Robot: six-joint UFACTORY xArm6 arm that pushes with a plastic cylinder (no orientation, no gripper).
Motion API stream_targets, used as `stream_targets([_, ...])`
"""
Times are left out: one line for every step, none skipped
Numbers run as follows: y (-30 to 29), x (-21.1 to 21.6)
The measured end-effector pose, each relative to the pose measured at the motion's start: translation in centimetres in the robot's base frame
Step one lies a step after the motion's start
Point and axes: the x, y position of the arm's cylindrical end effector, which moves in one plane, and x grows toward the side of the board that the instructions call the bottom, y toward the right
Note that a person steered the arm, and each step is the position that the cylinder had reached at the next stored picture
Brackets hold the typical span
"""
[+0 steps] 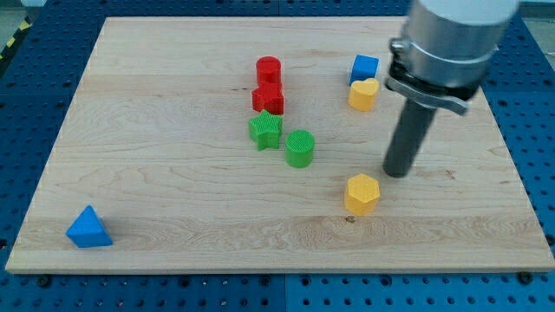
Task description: Move the yellow hexagon close to the blue triangle
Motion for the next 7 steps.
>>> stream_targets([-0.2,0.9])
stream_targets([-2.0,1.4])
stream_targets([-4.6,2.5])
stream_targets([-6.3,3.1])
stream_targets([-7.3,3.2])
stream_targets([-7.3,3.7])
stream_targets([-7.4,4.6])
